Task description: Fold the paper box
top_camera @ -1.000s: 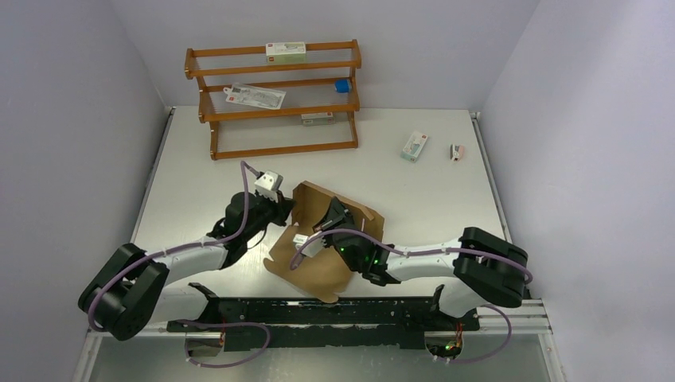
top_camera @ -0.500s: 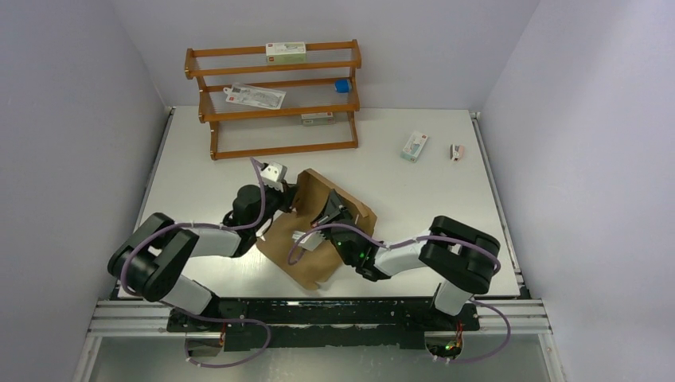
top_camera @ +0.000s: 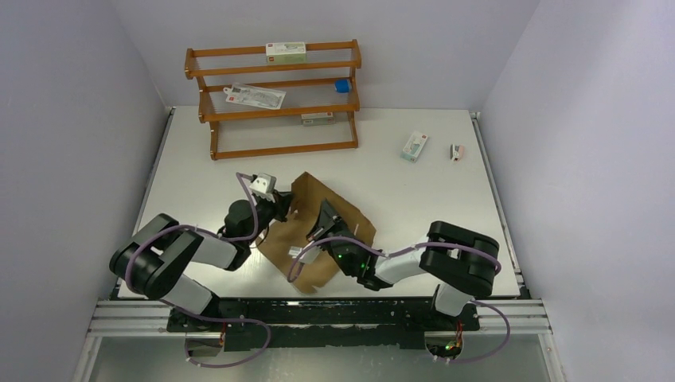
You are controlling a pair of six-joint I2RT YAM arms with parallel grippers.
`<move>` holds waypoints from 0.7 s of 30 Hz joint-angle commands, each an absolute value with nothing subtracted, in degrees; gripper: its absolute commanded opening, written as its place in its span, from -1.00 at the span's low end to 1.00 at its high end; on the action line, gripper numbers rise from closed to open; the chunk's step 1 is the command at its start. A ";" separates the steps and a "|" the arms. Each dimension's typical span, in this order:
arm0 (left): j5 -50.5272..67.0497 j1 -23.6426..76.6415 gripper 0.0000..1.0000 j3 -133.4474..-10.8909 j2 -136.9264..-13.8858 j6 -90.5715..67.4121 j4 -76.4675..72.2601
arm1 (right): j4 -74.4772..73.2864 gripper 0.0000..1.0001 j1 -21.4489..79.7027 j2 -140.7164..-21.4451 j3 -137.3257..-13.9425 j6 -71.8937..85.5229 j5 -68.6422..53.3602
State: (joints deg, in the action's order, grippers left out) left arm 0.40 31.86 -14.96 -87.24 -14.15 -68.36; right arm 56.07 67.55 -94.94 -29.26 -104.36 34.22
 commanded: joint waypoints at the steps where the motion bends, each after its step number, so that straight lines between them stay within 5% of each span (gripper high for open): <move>1: 1.68 32.07 -0.86 -13.53 -84.89 -17.56 -68.52 | 56.35 -1.00 70.18 -94.49 -28.16 -103.28 34.13; 10: 0.57 32.08 -0.85 -12.78 -78.86 -17.22 -60.04 | 56.88 -1.00 73.14 -94.83 -27.45 -101.37 37.62; 14: 0.17 32.08 -0.90 -12.41 -78.05 -14.97 -59.61 | 39.60 -1.00 73.47 -89.47 -35.32 -88.73 39.66; 16: 0.15 32.04 -0.90 -11.87 -78.13 -14.37 -61.16 | 18.28 -0.81 72.68 -85.38 -42.51 -77.09 37.07; 21: 0.17 32.08 -0.90 -12.47 -78.13 -13.18 -61.34 | -1.45 -0.08 65.69 -79.56 -53.32 -62.40 25.24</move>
